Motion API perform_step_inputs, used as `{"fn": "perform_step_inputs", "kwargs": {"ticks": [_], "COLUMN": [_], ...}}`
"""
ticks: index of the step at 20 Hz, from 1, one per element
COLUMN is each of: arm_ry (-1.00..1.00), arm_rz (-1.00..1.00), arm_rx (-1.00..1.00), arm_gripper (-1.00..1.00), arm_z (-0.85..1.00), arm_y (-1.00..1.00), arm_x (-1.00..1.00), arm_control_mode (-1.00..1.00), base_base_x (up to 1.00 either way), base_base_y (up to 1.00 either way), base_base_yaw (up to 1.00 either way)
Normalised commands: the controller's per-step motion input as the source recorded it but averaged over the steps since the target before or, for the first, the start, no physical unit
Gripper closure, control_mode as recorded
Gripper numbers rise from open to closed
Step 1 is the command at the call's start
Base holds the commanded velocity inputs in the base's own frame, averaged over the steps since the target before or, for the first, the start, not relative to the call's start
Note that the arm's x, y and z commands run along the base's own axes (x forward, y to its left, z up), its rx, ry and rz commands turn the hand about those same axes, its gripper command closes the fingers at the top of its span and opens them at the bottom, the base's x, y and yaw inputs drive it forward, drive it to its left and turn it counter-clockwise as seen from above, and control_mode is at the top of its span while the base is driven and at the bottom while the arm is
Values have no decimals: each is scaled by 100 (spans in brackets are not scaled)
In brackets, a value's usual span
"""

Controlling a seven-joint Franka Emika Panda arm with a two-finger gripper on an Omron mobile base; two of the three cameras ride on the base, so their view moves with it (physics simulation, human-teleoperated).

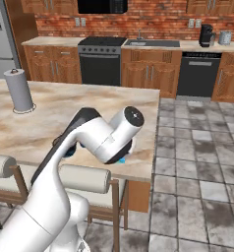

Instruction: Stack the yogurt containers by placing the smaller containers on top of the larger containers.

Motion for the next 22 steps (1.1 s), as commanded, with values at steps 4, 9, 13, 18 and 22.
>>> {"fn": "perform_step_inputs", "kwargs": {"ticks": [4, 9, 13, 18, 22], "arm_ry": [-1, 0, 3, 6, 7], "arm_rz": [0, -1, -3, -4, -4], "arm_rx": [7, 8, 8, 9, 7], "arm_gripper": [-100, -100, -100, -100, -100], "arm_z": [-21, -11, -6, -7, -10], "arm_y": [-10, -10, -11, -11, -7], "arm_x": [0, 0, 3, 5, 5], "arm_control_mode": [-100, -100, -100, -100, -100], "base_base_x": [0, 0, 0, 0, 0], "base_base_y": [0, 0, 0, 0, 0], "base_base_yaw": [0, 0, 0, 0, 0]}}
